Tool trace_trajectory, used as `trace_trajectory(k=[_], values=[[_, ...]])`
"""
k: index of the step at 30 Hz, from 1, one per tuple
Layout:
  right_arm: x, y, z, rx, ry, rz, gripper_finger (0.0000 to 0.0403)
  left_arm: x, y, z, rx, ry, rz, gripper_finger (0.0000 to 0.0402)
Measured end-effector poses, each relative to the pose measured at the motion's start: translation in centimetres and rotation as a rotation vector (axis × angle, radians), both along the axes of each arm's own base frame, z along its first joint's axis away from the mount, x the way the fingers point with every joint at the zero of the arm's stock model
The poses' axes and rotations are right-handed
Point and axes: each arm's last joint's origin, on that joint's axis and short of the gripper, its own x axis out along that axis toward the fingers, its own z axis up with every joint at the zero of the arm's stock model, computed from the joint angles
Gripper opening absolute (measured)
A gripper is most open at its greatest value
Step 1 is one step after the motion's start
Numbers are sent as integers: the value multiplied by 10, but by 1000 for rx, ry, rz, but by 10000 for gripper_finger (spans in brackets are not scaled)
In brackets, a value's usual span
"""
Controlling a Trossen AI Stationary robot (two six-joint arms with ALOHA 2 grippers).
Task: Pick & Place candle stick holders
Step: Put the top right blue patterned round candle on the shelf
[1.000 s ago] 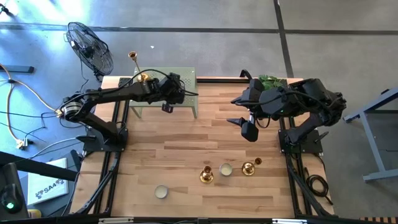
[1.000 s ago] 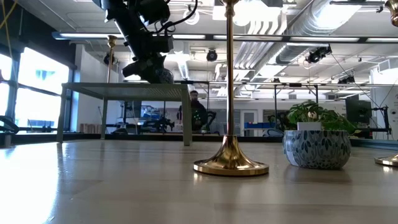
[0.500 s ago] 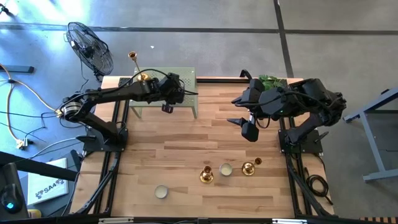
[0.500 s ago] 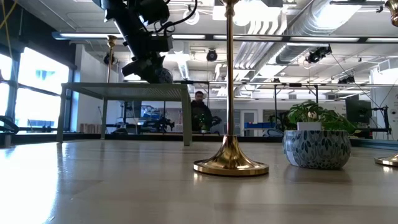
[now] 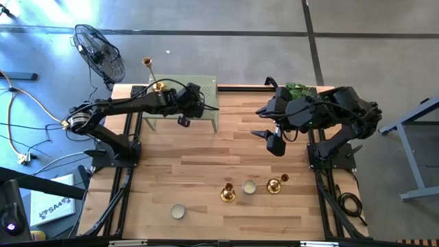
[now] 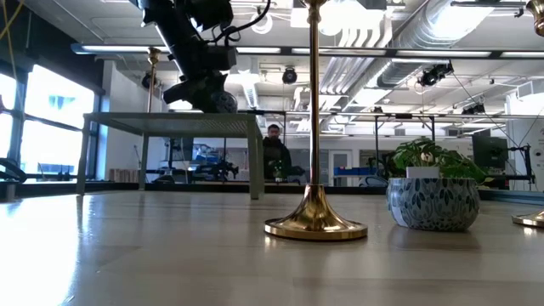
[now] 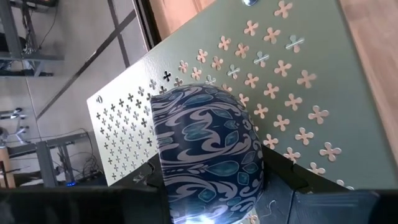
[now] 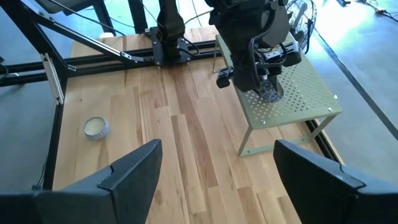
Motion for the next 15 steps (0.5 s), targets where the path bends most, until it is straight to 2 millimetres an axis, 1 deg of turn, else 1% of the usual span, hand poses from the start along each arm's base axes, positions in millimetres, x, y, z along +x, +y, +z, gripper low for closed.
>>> trace_trajectory(k=[15], values=[[0, 0, -1, -6, 8, 3, 303, 0, 0, 0, 18, 13, 5, 148]])
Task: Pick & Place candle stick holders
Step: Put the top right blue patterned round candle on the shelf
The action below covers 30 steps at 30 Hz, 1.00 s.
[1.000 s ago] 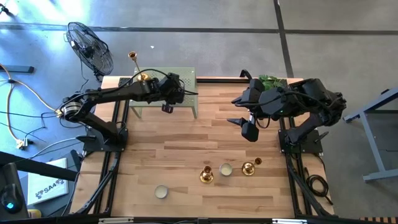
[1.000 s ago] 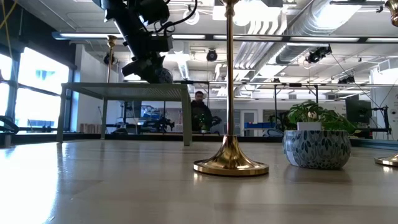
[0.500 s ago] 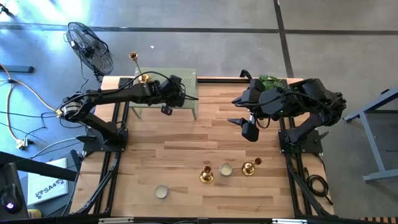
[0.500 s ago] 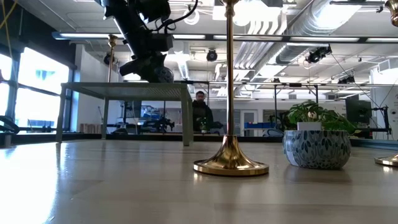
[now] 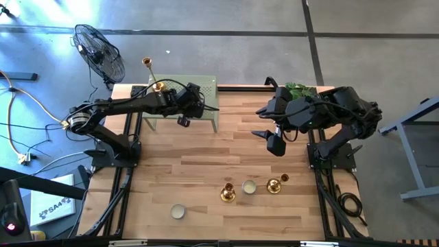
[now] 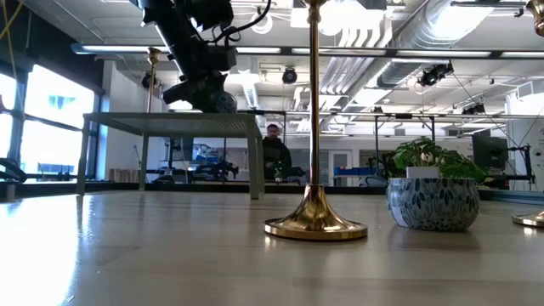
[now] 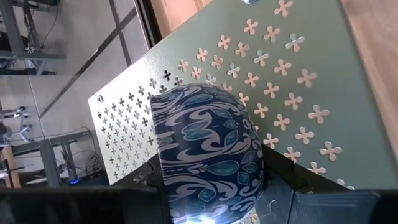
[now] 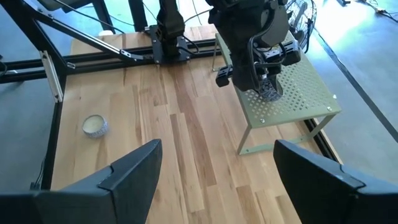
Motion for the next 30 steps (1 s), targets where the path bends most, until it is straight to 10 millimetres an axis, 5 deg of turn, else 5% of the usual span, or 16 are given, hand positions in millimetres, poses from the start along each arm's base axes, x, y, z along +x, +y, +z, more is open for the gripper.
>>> trace_trajectory(k=[30], values=[[-1, -1, -1, -19, 10, -22, 303, 2, -7, -1, 34, 53, -65, 148]])
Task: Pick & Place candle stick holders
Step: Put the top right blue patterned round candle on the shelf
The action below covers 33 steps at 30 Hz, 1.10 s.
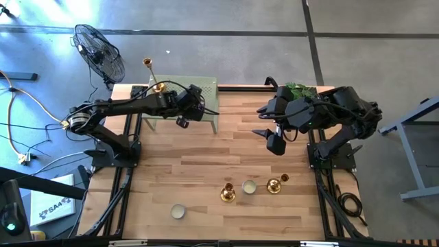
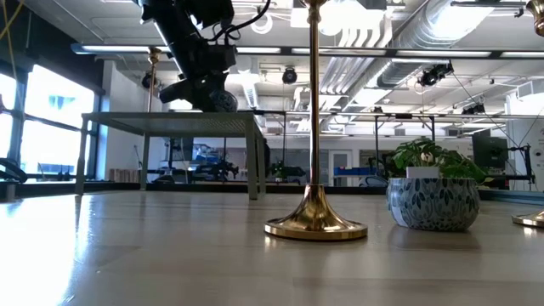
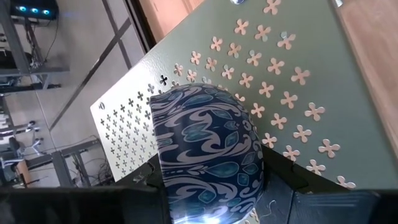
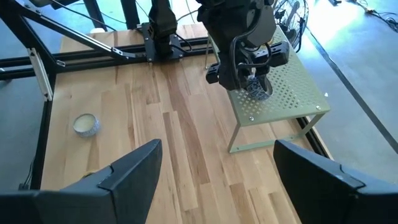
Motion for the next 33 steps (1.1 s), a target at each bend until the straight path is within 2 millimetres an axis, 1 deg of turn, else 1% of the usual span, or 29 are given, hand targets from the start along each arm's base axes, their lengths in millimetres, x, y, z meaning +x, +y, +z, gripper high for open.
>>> trace_trajectory(k=[7, 22, 33], values=[[0, 0, 0, -1, 0, -1, 303, 0, 1, 0, 17, 1, 12, 147], [0, 0, 0, -2, 0, -2, 303, 0, 0, 0, -17, -35, 46, 147], [0, 0, 0, -2, -1, -2, 303, 0, 1, 0, 6, -25, 63, 147]])
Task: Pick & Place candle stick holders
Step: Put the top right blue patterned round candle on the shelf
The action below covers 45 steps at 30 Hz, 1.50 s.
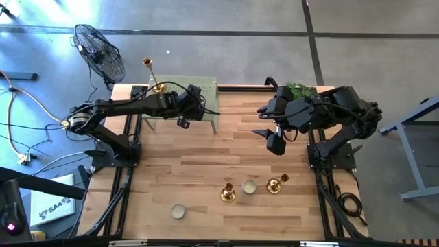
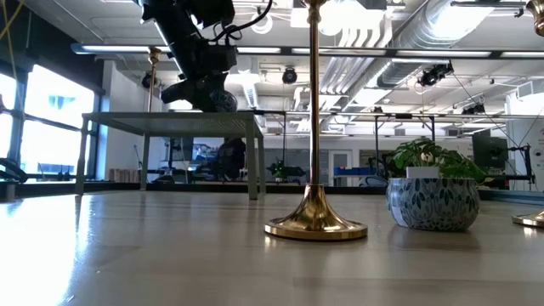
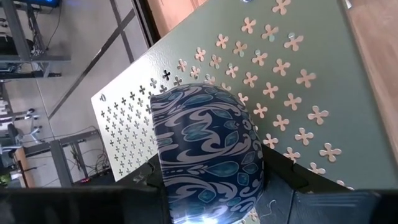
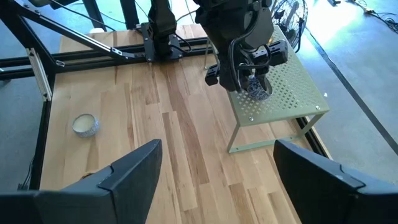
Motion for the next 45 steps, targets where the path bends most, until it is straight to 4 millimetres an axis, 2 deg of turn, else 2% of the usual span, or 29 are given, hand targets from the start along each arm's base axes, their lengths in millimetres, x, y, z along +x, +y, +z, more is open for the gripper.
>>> trace_trajectory(k=[12, 45], values=[[0, 0, 0, -2, 1, 1, 303, 5, 2, 2, -41, -135, 95, 147], [-1, 0, -1, 2, 13, 0, 303, 3, 1, 3, -120, -208, 196, 147]])
